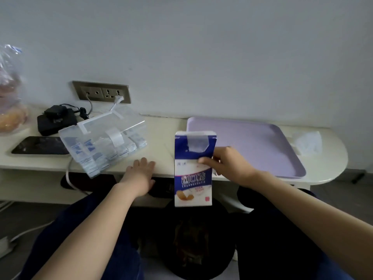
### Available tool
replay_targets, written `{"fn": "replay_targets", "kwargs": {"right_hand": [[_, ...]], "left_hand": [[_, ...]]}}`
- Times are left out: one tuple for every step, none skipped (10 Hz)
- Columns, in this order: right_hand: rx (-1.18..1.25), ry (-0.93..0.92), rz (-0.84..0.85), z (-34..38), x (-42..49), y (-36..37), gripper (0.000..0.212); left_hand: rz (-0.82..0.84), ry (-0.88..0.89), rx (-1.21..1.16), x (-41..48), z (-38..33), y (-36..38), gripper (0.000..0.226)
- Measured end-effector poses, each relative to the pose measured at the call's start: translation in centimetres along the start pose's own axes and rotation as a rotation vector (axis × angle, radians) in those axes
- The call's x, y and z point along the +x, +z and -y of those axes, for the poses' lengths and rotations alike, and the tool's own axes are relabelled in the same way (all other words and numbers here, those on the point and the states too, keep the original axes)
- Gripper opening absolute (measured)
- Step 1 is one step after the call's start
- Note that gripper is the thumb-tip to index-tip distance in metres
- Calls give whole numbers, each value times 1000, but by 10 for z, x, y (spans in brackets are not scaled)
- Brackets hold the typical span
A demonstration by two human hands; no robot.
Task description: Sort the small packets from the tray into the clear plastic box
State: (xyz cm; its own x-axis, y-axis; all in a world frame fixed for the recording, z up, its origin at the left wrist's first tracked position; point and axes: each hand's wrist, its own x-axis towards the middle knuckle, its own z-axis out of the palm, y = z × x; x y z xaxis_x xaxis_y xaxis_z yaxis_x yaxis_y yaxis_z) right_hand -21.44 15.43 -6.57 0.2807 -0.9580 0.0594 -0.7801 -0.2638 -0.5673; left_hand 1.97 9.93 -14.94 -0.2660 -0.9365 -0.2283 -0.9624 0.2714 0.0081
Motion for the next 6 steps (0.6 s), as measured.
{"fn": "replay_targets", "kwargs": {"right_hand": [[-102,-20,161,-8,-16,13,25],[-200,-62,344,-18,-26,34,33],[-323,-53,466,-22,-29,52,37],[-435,-18,455,-26,-24,64,35],[-386,45,296,-27,-14,60,31],[-75,52,-19,-5,-3,37,23]], "left_hand": [[-3,-6,3,-1,-1,3,49],[-24,-1,-26,-2,-2,5,44],[-55,18,-13,-5,-2,7,45],[-63,13,-7,-6,-4,7,46],[-67,34,-12,-7,-4,8,45],[-79,32,-34,-5,-4,8,45]]}}
